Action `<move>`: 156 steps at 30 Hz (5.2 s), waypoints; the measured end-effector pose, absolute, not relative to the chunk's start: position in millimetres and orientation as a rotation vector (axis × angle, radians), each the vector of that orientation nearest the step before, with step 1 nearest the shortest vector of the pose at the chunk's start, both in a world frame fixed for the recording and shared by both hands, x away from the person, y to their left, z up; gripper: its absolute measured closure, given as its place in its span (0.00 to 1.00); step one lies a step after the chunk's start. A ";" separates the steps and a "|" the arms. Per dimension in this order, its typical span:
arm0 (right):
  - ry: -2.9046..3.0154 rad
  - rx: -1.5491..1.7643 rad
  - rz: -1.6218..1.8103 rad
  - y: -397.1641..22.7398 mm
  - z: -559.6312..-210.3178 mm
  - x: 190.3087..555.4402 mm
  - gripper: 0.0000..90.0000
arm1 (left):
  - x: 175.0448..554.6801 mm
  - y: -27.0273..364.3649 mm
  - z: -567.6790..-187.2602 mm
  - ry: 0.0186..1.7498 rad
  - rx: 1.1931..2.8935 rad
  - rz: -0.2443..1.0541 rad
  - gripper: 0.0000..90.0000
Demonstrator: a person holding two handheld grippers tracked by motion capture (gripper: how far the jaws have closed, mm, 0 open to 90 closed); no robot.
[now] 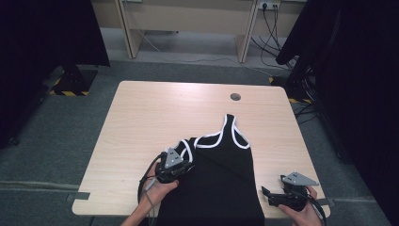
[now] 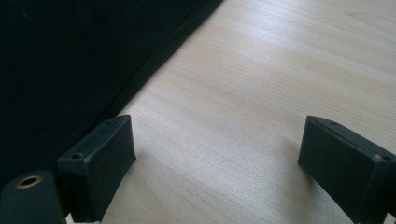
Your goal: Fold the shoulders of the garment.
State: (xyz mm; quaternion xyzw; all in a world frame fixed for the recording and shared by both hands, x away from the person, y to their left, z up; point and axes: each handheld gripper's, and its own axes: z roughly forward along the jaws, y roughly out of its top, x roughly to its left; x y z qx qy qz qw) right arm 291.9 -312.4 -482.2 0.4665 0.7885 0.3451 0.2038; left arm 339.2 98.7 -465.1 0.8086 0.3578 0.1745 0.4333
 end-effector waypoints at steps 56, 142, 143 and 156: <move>2.253 1.292 0.947 -314.7 -470.1 304.9 0.15 | 298.1 164.6 -485.4 1.070 2.097 0.434 0.09; 2.341 1.078 1.145 -199.9 -446.5 504.7 0.95 | 304.1 163.8 -486.6 1.112 2.104 0.447 0.00; 2.335 1.066 1.164 -200.0 -444.2 500.8 0.95 | 304.1 163.8 -486.6 1.112 2.105 0.447 0.00; 2.284 0.901 1.286 -204.7 -445.8 422.7 0.90 | 304.0 163.8 -486.6 1.113 2.105 0.446 0.00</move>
